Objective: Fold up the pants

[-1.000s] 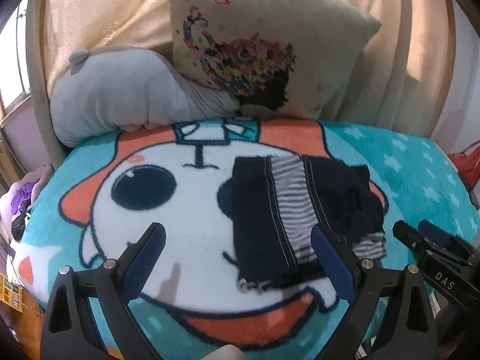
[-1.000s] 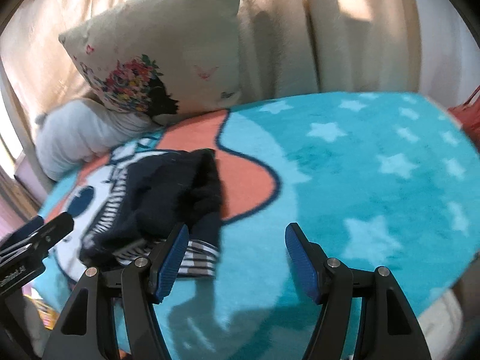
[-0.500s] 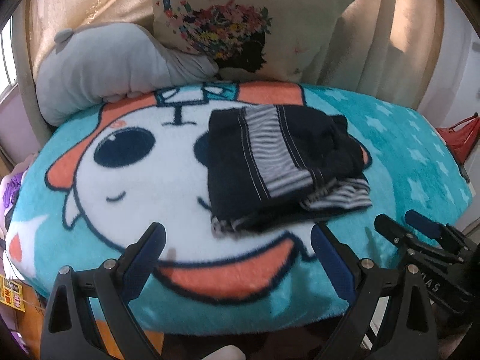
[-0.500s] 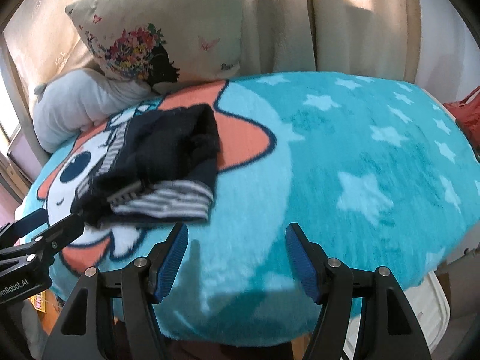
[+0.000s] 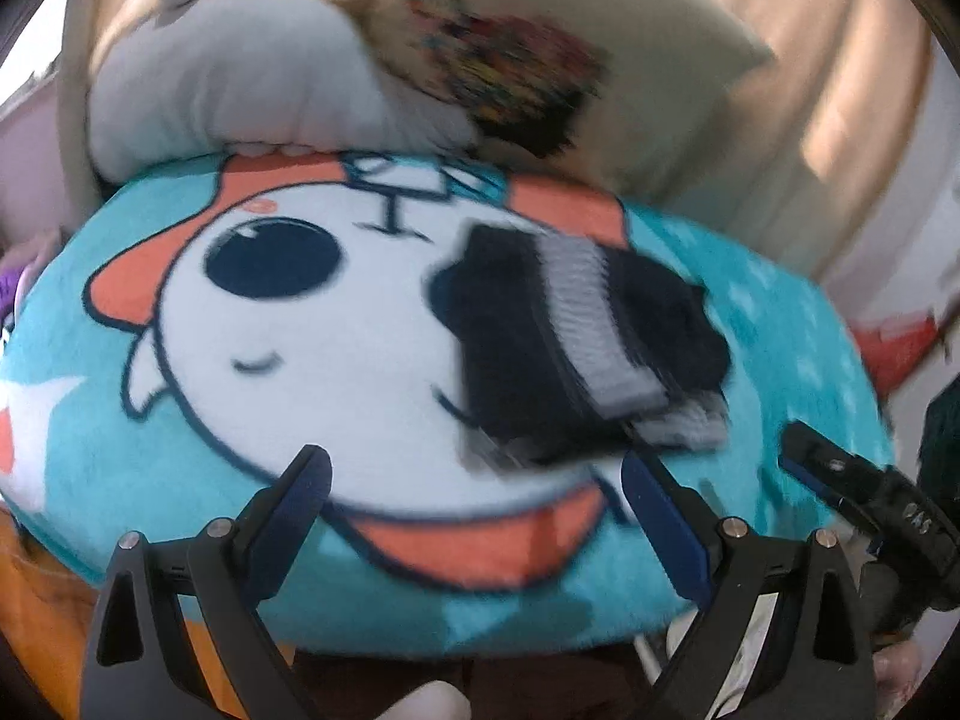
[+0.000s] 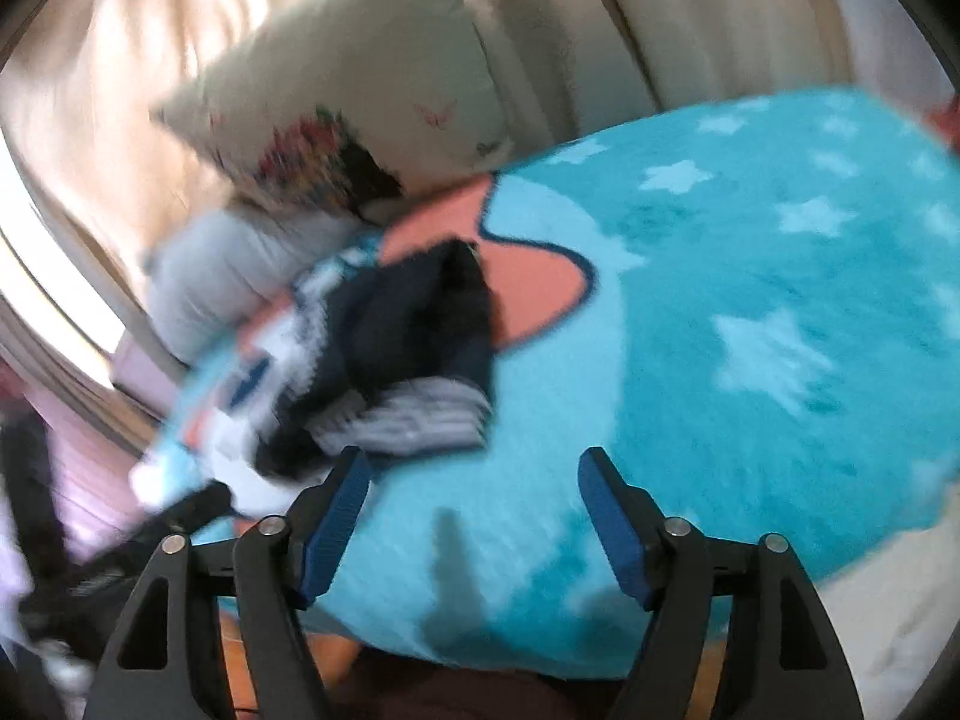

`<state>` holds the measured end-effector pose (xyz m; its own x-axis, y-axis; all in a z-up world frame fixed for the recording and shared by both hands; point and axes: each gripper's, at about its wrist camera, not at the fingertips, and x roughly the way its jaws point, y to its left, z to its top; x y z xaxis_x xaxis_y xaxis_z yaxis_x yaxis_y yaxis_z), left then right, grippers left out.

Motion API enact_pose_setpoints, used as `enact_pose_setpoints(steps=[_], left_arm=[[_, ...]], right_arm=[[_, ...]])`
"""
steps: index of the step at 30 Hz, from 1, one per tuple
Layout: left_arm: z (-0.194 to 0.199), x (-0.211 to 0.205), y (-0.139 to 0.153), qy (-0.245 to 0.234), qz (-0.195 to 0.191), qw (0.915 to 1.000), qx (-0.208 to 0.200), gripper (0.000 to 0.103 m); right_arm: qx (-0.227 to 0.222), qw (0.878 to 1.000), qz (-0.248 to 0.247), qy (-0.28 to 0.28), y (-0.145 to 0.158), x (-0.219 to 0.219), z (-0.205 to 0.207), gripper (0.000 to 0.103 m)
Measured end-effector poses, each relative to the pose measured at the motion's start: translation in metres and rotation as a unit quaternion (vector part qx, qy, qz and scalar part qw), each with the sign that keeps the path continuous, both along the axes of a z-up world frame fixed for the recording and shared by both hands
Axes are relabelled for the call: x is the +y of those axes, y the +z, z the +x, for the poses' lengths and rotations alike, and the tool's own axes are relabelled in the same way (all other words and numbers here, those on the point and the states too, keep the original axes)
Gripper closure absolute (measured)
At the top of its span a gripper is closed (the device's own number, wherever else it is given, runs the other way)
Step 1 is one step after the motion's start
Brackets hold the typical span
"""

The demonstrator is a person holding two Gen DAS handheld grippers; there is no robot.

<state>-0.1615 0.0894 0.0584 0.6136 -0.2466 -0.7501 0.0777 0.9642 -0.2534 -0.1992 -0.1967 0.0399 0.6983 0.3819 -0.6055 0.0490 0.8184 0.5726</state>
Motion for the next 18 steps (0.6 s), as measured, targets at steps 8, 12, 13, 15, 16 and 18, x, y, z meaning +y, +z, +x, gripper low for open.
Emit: enact_pose_setpoints(steps=[8,12,13,15,16,18], left_arm=[[0.088,0.015,-0.030,-0.004,-0.095,0.9921,0.083,0.006],[0.110,-0.009,-0.034,-0.051,-0.114,0.9882,0.089,0.006],[0.114,-0.018,-0.038,-0.086,-0.146,0.9806,0.098,0.008],[0.116,-0.027,-0.042,-0.111,-0.185,0.9716,0.097,0.011],[0.115,-0.030,-0.042,-0.109,-0.185,0.9722,0.093,0.017],[0.114,-0.033,-0.039,-0.104,-0.186,0.9728,0.092,0.039]], right_arm=[[0.023,0.996,0.085,0.028,-0.026,-0.004,0.086,0.021],[0.030,0.996,0.069,0.046,-0.025,0.007,0.108,0.023],[0.028,0.996,0.067,0.056,-0.025,0.010,0.109,0.028],[0.037,0.993,0.078,0.078,-0.027,0.018,0.117,0.046],[0.035,0.993,0.077,0.081,-0.026,0.019,0.118,0.049],[0.026,0.993,0.070,0.086,-0.019,0.021,0.120,0.066]])
